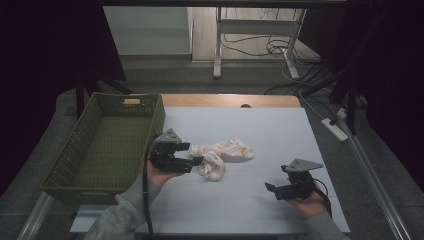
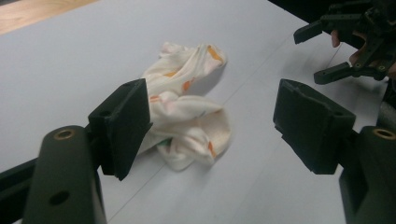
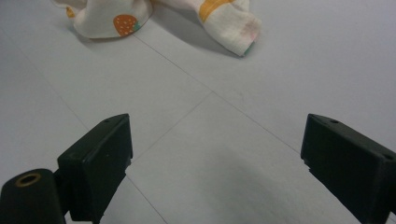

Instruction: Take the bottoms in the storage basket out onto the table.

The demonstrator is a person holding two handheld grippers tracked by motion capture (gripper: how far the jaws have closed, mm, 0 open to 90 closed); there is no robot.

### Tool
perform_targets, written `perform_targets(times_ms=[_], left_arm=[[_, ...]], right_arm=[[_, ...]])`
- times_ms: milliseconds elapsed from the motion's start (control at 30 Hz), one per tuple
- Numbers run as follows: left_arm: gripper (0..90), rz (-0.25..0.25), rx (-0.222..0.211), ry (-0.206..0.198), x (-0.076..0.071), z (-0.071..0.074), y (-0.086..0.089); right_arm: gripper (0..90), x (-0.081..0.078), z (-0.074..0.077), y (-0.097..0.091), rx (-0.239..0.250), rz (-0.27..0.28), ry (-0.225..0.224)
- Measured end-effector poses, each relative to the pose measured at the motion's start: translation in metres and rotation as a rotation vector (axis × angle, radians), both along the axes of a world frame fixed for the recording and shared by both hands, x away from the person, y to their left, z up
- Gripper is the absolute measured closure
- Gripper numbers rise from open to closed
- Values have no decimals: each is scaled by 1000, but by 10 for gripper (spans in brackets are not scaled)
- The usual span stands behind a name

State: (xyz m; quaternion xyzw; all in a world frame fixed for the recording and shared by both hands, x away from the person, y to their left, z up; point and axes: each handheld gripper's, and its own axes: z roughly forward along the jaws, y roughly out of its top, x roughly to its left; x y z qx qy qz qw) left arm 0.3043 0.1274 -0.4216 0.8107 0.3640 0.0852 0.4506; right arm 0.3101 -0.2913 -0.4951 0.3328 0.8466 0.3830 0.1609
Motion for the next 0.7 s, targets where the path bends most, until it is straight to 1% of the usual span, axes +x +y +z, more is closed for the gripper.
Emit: perform_targets(times_ms=[133,333,400,467,567,700], left_arm=[[269,9,3,-6,-15,1,20],[260,71,13,-32,-37,0,51],[270,90,4,-47,-43,-2,61],[268,103,-6,-48,-49,-3,70],[254,128,18,-58,-54,-5,81],[250,163,8,-60,-63,-9,99]], right_arm=[[93,-1,2,-3,10,-9,-7],[93,-2,2,-4,14,-15,-6],[93,-2,2,-4,11,-16,-6],[93,-2,2,-4,10,-19,-7],[93,-2,2,-5,9,-21,-7],[93,-2,3,-7,12,-28,-11]])
